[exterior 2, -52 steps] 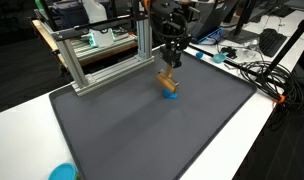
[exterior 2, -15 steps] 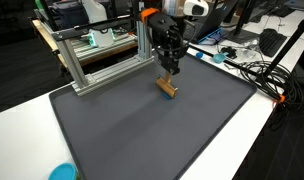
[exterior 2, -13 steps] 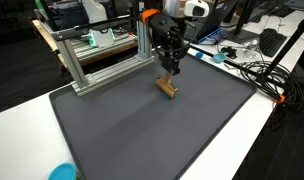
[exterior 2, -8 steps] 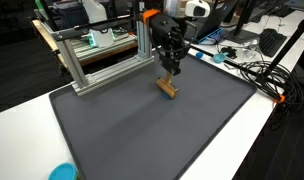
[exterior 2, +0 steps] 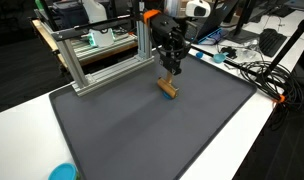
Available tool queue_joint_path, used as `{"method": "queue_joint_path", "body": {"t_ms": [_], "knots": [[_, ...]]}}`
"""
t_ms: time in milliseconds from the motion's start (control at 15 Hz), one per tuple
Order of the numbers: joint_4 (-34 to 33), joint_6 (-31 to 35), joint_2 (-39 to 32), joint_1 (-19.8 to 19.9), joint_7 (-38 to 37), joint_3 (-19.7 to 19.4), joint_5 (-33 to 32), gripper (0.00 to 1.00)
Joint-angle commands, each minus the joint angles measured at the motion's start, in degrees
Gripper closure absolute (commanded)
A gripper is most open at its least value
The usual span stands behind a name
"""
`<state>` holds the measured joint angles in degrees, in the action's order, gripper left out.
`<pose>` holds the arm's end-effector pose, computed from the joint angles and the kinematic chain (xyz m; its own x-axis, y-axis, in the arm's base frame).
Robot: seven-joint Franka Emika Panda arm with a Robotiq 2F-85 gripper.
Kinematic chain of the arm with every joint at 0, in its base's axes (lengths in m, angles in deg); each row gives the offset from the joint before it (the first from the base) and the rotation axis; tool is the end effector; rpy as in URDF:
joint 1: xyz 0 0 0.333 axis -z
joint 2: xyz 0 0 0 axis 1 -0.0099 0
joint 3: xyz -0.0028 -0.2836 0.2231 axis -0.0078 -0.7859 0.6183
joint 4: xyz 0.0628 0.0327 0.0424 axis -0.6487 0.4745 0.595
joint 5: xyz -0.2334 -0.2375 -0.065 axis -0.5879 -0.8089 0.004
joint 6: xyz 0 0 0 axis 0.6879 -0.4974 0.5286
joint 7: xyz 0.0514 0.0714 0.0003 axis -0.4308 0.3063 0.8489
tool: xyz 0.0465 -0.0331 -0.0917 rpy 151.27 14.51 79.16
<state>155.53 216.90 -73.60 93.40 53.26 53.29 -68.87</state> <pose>0.6104 -0.0037 0.3962 0.1383 0.9902 0.0206 0.9904 -0.1383 -0.0004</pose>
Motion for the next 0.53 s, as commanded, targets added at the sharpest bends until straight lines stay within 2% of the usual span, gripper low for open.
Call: {"method": "queue_joint_path", "body": {"t_ms": [0,467], "knots": [[-1.3,1.2,-3.6,0.6,1.4,1.1,2.1,0.79],[-2.4,1.4,-5.3,2.6,5.5,2.4,7.6,0.79]]}}
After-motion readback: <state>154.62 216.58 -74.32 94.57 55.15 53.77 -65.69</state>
